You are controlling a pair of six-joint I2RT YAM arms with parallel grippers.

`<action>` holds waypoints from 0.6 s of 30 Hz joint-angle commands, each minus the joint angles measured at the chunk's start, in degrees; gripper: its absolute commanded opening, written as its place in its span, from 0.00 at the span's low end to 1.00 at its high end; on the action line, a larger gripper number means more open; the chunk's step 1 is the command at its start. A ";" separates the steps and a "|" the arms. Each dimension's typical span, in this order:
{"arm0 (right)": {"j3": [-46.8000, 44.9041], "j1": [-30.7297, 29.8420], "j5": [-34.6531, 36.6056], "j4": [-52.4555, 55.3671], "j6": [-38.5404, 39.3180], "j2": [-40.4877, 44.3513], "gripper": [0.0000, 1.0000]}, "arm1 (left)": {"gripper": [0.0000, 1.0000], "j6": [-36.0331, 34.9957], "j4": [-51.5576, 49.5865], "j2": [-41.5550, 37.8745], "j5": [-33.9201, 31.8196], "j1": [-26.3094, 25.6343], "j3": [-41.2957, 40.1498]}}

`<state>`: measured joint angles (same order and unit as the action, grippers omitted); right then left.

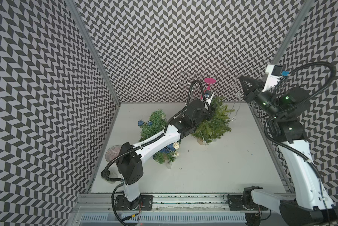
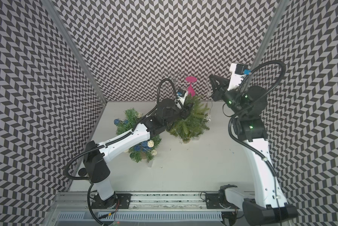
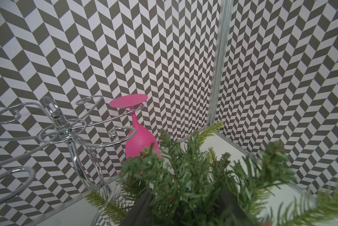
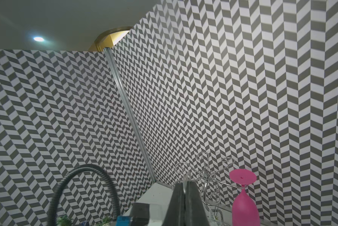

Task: Wrap string light around the christmas tree
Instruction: Wrap the light string around the Christmas tree.

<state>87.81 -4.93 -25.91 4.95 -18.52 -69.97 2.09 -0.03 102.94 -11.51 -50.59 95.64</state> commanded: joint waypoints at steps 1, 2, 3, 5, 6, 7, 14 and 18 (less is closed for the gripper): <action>2.26 0.27 3.66 -6.01 -1.09 -3.69 0.00 | 0.55 0.27 -0.37 -1.59 2.27 -0.36 -2.38; 3.25 0.27 4.25 -5.44 -1.05 -5.46 0.00 | 0.56 0.11 0.09 -1.76 2.28 -0.32 -2.63; 3.75 0.28 4.91 -5.29 -0.89 -6.75 0.00 | 0.57 -0.18 0.03 -1.73 2.28 -0.32 -2.65; 2.49 0.27 3.91 -8.12 -1.77 -8.51 0.00 | 0.59 -0.46 1.34 -2.84 2.72 -0.39 -3.71; 2.65 0.25 3.41 -7.99 -1.99 -9.50 0.00 | 0.60 -0.59 2.24 -3.57 2.91 -0.39 -4.02; 3.03 0.26 3.46 -7.66 -2.44 -10.48 0.00 | 0.62 -0.86 2.43 -4.08 3.06 -0.40 -3.71; 6.69 -1.64 -2.16 -7.45 -1.89 -13.83 0.00 | 0.79 -2.61 1.73 -6.88 3.25 -0.23 -0.41; 8.03 -3.05 -1.07 -6.62 -0.90 -15.02 0.00 | 0.94 -3.41 2.48 -10.11 2.13 -0.09 -1.52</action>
<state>93.71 -7.11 -25.91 2.11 -20.34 -84.82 -0.27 1.56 96.55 -9.04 -50.59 92.88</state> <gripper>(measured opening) 0.044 0.932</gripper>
